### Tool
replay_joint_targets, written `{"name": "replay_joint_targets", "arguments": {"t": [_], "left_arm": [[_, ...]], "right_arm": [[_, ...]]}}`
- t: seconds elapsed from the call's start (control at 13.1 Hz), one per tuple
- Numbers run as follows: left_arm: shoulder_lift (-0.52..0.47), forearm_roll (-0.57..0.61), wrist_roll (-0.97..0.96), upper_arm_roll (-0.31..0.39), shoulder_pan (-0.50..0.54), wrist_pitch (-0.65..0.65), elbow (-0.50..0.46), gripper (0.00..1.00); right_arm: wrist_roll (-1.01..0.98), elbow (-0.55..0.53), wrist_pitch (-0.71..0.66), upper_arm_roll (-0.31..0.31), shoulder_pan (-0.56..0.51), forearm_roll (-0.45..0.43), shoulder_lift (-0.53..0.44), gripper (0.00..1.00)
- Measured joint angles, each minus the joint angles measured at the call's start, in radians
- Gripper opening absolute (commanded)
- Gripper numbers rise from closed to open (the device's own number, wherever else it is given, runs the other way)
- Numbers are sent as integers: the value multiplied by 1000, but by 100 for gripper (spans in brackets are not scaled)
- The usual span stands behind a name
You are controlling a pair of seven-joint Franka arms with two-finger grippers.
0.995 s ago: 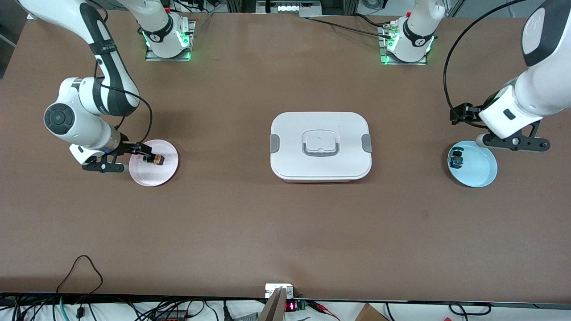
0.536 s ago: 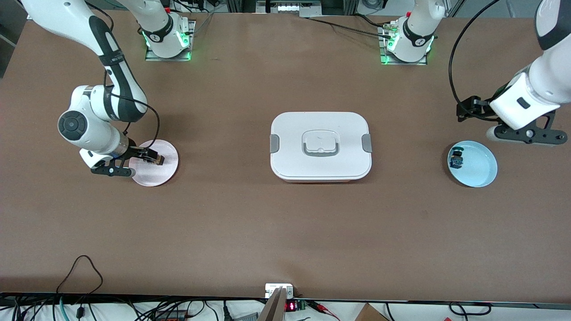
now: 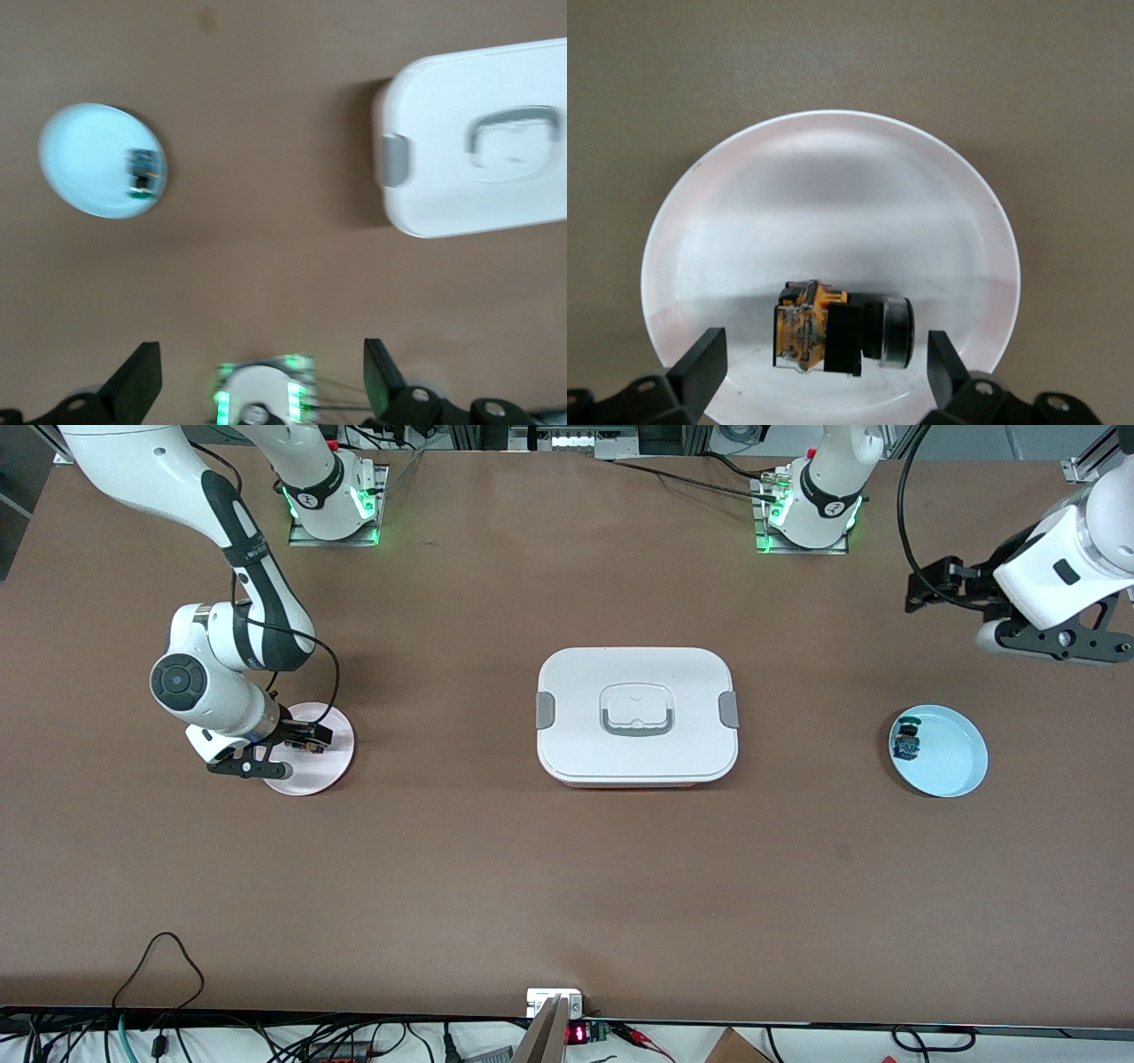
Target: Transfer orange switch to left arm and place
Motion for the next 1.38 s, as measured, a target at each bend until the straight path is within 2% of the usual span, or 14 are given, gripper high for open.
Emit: {"name": "replay_joint_targets", "arguments": {"t": [0.38, 0.77, 1.07, 1.38], "left_arm": [[12, -339, -27, 4, 57, -19, -23, 100], [39, -686, -26, 6, 122, -13, -142, 100], [89, -831, -25, 6, 136, -5, -185, 100], [119, -914, -25, 5, 136, -3, -188, 100]], "right_arm": [[8, 0, 4, -3, -3, 4, 18, 100], [12, 0, 7, -3, -4, 5, 31, 100], [14, 0, 10, -4, -10, 5, 36, 100], [14, 0, 10, -4, -16, 5, 48, 100]]}}
